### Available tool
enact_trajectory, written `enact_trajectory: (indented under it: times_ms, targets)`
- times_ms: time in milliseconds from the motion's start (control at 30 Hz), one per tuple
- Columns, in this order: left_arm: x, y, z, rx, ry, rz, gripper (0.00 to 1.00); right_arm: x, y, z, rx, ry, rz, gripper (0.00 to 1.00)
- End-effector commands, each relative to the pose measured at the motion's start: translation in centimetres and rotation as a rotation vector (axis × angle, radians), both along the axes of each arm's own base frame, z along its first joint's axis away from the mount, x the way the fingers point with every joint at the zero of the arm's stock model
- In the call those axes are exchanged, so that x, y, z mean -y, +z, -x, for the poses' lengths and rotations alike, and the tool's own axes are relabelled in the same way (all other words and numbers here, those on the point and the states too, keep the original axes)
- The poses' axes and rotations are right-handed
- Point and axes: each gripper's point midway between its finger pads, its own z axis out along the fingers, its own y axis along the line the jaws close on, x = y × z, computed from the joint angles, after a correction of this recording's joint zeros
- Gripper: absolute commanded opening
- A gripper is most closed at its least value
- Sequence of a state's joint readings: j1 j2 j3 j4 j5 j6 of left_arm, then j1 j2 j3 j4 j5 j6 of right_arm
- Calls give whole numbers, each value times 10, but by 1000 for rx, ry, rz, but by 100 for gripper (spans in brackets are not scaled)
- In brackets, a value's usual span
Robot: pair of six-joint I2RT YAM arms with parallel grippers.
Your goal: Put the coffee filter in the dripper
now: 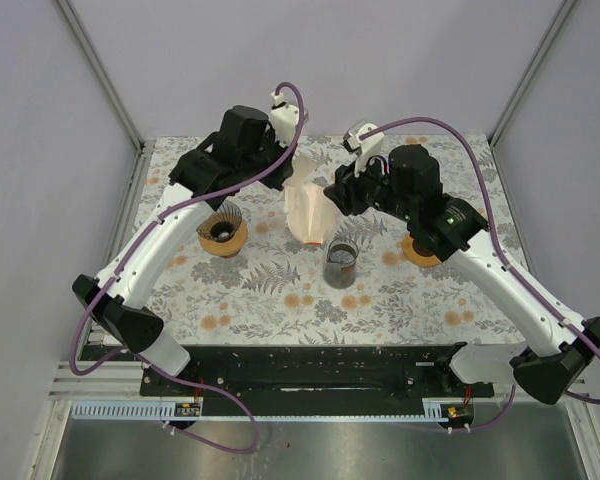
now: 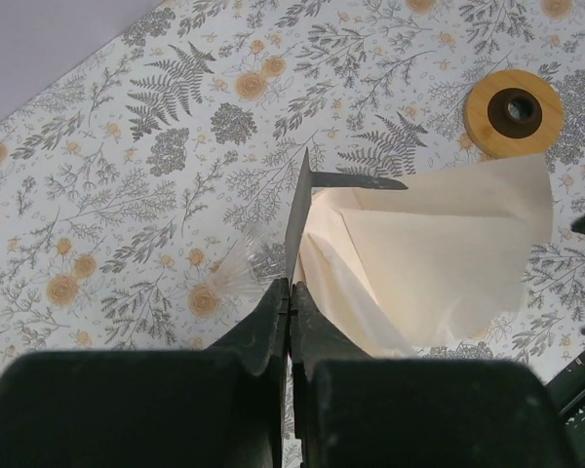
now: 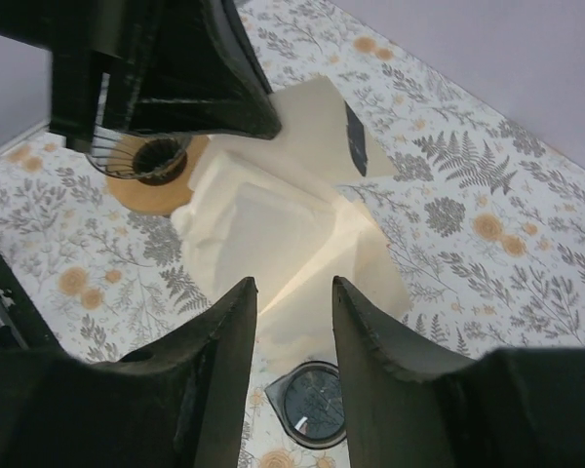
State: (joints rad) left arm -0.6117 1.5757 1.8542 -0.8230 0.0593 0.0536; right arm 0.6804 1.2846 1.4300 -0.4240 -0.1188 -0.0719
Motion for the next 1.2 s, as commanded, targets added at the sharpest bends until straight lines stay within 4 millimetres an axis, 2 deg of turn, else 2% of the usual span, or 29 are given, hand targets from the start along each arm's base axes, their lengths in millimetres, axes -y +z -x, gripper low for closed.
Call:
enact_trajectory:
  times_ms: [0,267,367,467,600,767,833,933,1167]
  targets:
    - [4,9,2,9,8,45,0,-16,33,21,40,93,-99,47]
    - [9,-15,1,-29,-11,31,0,2,1,1,-26,-74,-30,57]
    - [8,-20,-2,-34,1,21,0,12,1,-3,-56,-154,-46,56]
    - [9,-23,-2,-42,2,21,0,16,6,2,-83,-180,-80,50]
    - [9,-23,-2,-44,1,23,0,14,-4,15,-177,-164,-96,47]
    - [9,-22,-1,-43,0,24,0,16,-37,11,-282,-223,-33,55]
    - [9,-23,0,-48,-1,26,0,13,-40,9,-291,-222,-27,54]
    - [9,-21,1,-45,-4,30,0,8,-43,4,-295,-220,-18,45]
    - [8,-20,3,-45,-5,34,0,4,-55,-10,-302,-247,21,48]
